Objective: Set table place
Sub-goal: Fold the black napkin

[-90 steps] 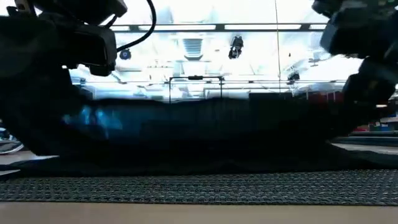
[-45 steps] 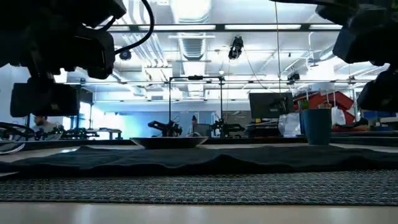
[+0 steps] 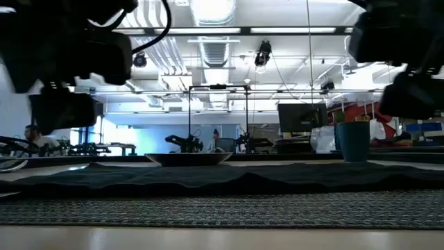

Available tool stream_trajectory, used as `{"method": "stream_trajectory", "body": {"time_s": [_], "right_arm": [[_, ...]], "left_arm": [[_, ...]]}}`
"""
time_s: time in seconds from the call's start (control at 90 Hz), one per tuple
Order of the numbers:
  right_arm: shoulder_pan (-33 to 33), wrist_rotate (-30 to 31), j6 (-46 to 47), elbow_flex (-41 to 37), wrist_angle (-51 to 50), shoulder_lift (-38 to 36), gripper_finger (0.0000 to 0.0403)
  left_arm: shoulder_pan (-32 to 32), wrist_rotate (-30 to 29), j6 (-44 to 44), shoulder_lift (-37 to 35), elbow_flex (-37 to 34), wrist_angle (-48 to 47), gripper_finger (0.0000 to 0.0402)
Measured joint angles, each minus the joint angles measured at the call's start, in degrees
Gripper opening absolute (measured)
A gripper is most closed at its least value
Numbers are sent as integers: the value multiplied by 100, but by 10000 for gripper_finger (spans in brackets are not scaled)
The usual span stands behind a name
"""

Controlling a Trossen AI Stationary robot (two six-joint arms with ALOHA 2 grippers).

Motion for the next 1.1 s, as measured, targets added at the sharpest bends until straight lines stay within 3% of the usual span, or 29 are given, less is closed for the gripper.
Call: {"method": "stream_trajectory", "body": {"time_s": [0.167, 0.289, 0.367, 0.511, 0.611, 0.7, 0.756, 0.833, 0.944, 1.033, 1.1], "right_arm": [[64, 1572, 117, 0, 612, 0, 205], [62, 3118, 127, 0, 1081, 0, 199], [62, 4288, 127, 0, 1535, 0, 195], [60, 6487, 125, 45, 2751, 0, 189], [49, 7508, -125, 196, 3576, -33, 186], [6, 7612, -766, 409, 3887, -61, 185], [-6, 7355, -1159, 560, 3843, -70, 186], [-18, 6682, -1589, 752, 3478, -70, 185], [-41, 5658, -1423, 1066, 1962, -44, 180], [-80, 5278, -289, 1282, 180, -6, 172], [-80, 5110, 555, 1311, -862, 31, 165]], "left_arm": [[5, -1713, -127, -2, 6, 615, 218], [11, -3554, -220, -2, 6, 1243, 208], [24, -5019, -231, -2, 6, 1787, 201], [34, -7912, -195, -2, 6, 3616, 187], [79, -8999, 398, -6, 9, 5128, 178], [160, -8779, 1610, -14, 9, 6048, 169], [203, -7962, 2453, -33, 11, 6239, 163], [226, -6318, 2968, -80, 13, 5844, 154], [312, -4424, 2381, -125, 34, 4288, 140], [479, -3680, 1462, -109, 186, 2105, 124], [593, -3354, 1281, -44, 331, 659, 111]]}}
